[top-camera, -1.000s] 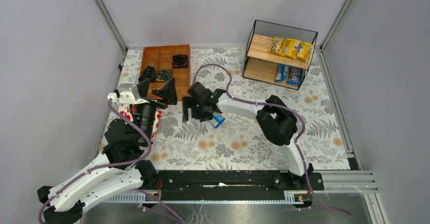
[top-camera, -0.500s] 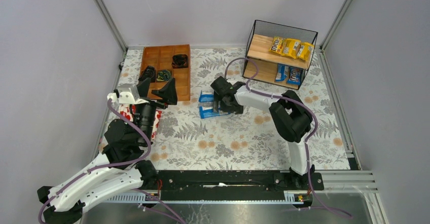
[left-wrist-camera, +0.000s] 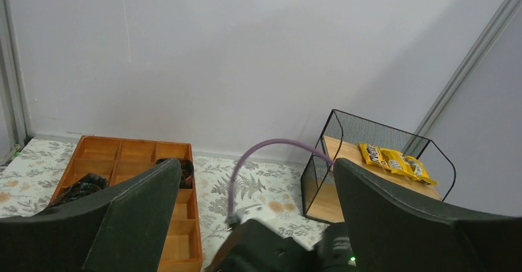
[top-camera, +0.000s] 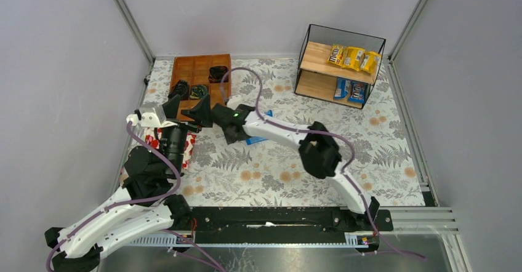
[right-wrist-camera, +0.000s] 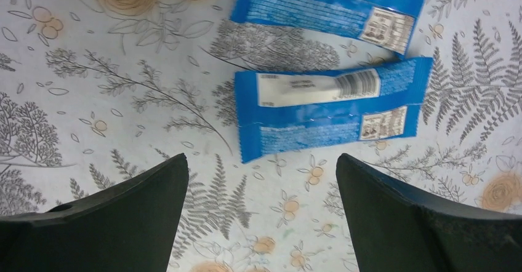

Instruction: Place and organize the candy bags onto the shelf

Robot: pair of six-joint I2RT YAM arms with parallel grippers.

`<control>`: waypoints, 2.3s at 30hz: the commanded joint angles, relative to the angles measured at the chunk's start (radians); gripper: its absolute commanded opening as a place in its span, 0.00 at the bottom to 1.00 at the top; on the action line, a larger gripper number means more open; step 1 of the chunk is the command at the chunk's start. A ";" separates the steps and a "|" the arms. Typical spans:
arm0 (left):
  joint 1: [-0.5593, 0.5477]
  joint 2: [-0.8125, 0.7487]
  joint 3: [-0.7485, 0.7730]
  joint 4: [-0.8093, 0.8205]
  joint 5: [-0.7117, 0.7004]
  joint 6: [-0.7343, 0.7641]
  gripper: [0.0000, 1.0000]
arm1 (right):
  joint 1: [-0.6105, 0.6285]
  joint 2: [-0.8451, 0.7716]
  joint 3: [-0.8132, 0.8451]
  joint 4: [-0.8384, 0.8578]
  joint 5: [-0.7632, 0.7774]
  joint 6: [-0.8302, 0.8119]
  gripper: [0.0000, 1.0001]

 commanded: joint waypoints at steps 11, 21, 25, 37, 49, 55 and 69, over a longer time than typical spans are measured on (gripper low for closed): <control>0.003 -0.044 0.003 0.072 -0.066 0.050 0.99 | 0.095 0.291 0.362 -0.245 0.371 -0.226 0.85; 0.003 -0.039 0.003 0.068 -0.057 0.043 0.99 | 0.100 0.358 0.384 -0.248 0.426 -0.289 0.80; 0.003 -0.033 0.004 0.064 -0.051 0.035 0.99 | 0.100 0.349 0.351 -0.238 0.454 -0.289 0.79; 0.003 -0.015 0.004 0.058 -0.035 0.017 0.99 | 0.095 0.140 -0.061 -0.238 0.594 -0.131 0.54; 0.002 0.003 0.013 0.044 -0.026 0.003 0.99 | 0.082 -0.038 -0.482 0.199 0.503 -0.486 0.55; 0.002 0.008 0.012 0.046 -0.032 0.009 0.99 | 0.054 -0.104 -0.584 0.380 0.329 -0.728 0.53; 0.002 0.027 0.012 0.045 -0.023 0.006 0.99 | 0.037 -0.067 -0.611 0.448 0.309 -0.871 0.52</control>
